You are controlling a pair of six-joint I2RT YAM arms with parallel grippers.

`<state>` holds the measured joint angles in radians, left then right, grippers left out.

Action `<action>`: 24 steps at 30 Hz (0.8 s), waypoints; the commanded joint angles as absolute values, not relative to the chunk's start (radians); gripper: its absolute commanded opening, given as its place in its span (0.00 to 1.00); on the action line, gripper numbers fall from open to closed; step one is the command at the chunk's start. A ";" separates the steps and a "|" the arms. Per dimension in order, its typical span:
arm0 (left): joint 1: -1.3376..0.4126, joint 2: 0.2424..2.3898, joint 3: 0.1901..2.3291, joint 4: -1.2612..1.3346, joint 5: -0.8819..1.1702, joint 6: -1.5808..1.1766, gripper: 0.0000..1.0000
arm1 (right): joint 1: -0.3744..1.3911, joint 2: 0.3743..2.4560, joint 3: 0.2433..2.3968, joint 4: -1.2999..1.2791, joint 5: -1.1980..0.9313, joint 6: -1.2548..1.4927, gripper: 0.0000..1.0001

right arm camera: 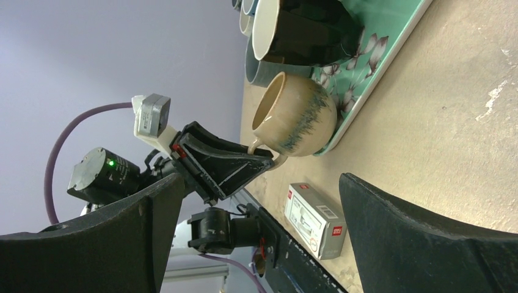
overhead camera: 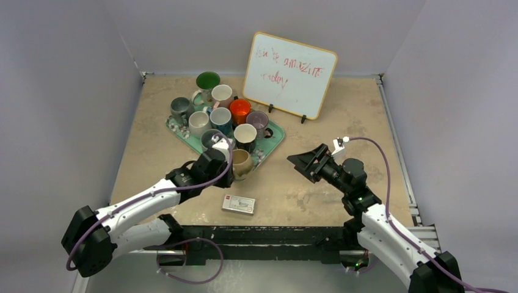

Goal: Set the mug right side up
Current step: Place the cup on the tray.

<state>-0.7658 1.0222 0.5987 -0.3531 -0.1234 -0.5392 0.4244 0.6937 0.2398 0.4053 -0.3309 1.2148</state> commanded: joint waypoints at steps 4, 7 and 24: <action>-0.761 1.059 0.586 -0.228 -0.205 -0.426 0.00 | 0.419 0.705 0.244 0.443 -0.325 1.210 0.99; -0.761 1.074 0.588 -0.233 -0.213 -0.422 0.04 | 0.419 0.702 0.244 0.442 -0.324 1.209 0.99; -0.761 1.015 0.605 -0.410 -0.241 -0.556 0.45 | 0.419 0.706 0.233 0.449 -0.324 1.211 0.99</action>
<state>-0.7650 1.0508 0.5900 -0.3889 -0.2287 -0.5087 0.4244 0.7067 0.2394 0.4072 -0.3309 1.2148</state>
